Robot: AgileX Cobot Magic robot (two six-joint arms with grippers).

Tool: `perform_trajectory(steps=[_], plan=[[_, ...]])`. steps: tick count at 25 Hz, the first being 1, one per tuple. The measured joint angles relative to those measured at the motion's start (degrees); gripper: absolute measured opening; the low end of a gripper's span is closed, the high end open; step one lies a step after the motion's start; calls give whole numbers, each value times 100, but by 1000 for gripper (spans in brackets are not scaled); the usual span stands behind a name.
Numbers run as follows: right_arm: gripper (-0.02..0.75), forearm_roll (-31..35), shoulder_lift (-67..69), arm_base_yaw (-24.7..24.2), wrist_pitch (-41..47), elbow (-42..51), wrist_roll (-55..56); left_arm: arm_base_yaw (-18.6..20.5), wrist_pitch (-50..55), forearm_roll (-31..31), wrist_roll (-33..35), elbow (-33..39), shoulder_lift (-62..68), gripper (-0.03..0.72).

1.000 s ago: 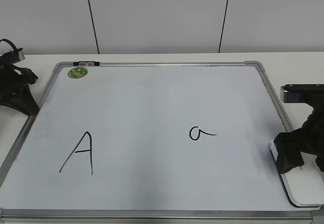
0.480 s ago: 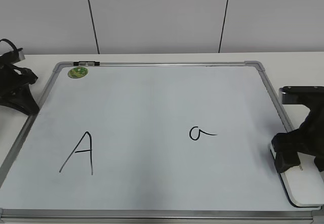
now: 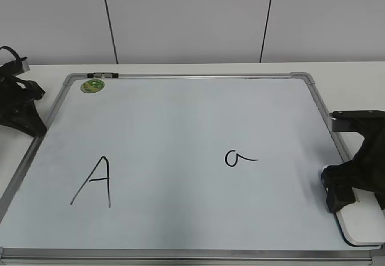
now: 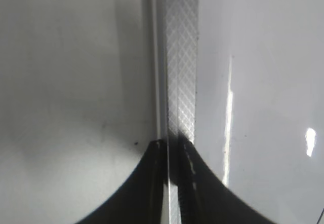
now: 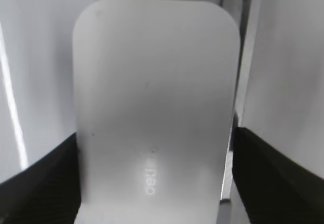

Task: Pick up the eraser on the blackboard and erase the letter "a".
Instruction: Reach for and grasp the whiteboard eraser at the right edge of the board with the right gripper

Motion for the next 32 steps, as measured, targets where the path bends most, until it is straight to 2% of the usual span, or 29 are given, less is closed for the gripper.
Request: perform_trajectory(steps=[3, 8, 32], plan=[[622, 0, 14, 0, -45, 0, 13, 0, 0, 0, 0, 0, 0, 34], [543, 19, 14, 9, -66, 0, 41, 0, 0, 0, 0, 0, 0, 34], [540, 32, 14, 9, -80, 0, 54, 0, 0, 10, 0, 0, 0, 35]])
